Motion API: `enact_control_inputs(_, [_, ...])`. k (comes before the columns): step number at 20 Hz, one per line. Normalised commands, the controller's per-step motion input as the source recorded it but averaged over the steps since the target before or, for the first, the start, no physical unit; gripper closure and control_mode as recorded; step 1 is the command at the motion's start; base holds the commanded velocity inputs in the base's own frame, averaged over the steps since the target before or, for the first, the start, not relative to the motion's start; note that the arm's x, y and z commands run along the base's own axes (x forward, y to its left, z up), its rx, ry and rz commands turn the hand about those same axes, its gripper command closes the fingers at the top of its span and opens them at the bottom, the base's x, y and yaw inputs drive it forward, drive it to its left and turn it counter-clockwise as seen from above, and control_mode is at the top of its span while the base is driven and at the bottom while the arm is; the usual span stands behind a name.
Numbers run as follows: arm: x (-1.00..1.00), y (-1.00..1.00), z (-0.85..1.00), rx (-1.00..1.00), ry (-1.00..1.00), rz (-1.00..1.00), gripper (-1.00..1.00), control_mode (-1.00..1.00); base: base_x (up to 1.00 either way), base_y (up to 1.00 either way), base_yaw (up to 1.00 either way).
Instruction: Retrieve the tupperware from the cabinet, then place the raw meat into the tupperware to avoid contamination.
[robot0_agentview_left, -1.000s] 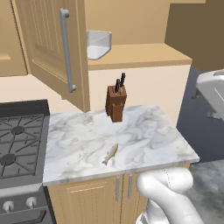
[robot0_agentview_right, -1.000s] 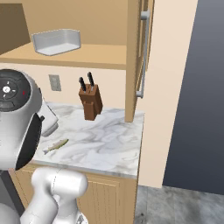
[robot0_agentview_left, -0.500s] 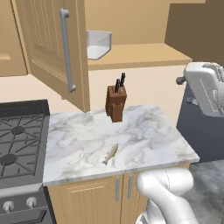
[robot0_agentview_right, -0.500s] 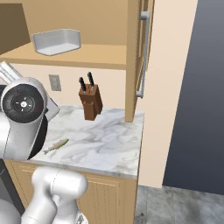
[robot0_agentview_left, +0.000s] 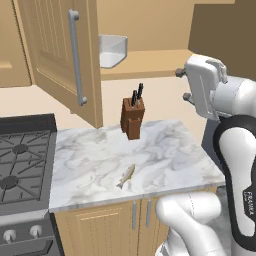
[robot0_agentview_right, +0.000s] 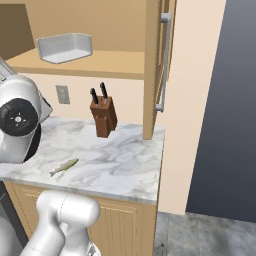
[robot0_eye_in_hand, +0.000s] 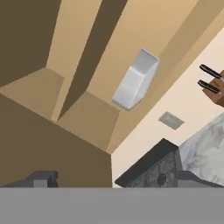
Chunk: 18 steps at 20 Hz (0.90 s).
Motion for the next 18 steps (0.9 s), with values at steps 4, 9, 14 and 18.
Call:
enact_control_inputs(4, [0.16,0.36,0.3,0.15,0.09,0.11,-1.0,-1.0,0.0,0.0,0.0])
enact_control_inputs(9, [0.09,0.49,0.14,0.12,0.11,0.14,-1.0,-1.0,0.0,0.0,0.0])
enact_control_inputs(14, [0.0,0.57,0.0,0.02,0.01,0.11,-1.0,-1.0,0.0,0.0,0.0])
enact_control_inputs(18, [0.0,0.55,-0.03,0.02,0.0,0.12,-1.0,-1.0,0.0,0.0,0.0])
